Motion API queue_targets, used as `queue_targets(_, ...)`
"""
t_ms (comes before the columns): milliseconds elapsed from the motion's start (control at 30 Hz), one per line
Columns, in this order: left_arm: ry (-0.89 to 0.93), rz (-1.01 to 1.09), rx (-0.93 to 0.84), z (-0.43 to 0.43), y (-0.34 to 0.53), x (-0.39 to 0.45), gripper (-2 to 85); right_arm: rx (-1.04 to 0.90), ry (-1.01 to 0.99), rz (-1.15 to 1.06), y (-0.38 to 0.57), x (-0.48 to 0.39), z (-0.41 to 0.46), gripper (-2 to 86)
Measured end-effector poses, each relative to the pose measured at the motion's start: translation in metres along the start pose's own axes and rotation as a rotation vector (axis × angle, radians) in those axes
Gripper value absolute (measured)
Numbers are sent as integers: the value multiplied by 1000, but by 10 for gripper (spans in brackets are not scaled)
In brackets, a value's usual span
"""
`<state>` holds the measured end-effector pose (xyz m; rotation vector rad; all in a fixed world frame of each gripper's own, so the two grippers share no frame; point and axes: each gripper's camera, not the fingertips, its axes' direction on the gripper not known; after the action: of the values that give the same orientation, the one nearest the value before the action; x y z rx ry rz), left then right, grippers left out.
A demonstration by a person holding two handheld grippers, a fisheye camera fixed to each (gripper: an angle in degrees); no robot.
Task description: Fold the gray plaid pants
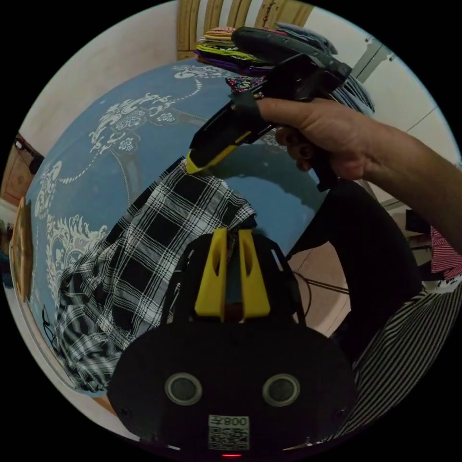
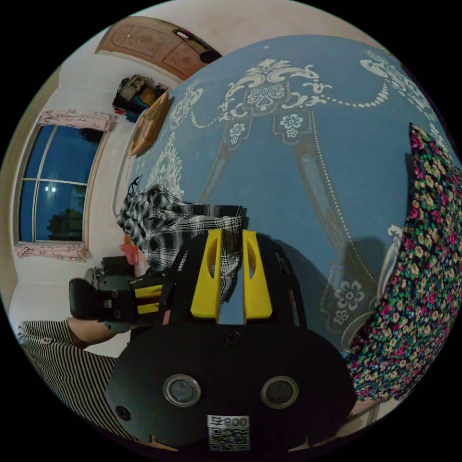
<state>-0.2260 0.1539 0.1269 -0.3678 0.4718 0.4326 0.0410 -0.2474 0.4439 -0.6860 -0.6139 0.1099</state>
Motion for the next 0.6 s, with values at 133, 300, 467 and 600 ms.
queue_targets(133,66,-62,12,-2,10,1,32,-14,17,16,-9,-5,-2,55)
queue_targets(300,106,-70,26,-11,25,9,28,-34,-83,33,-12,-3,-8,27)
queue_targets(467,158,-46,63,-27,42,22,26,-13,-140,32,-4,-8,-27,19)
queue_targets(600,215,20,94,-37,54,37,26,76,-173,67,20,-11,-56,17)
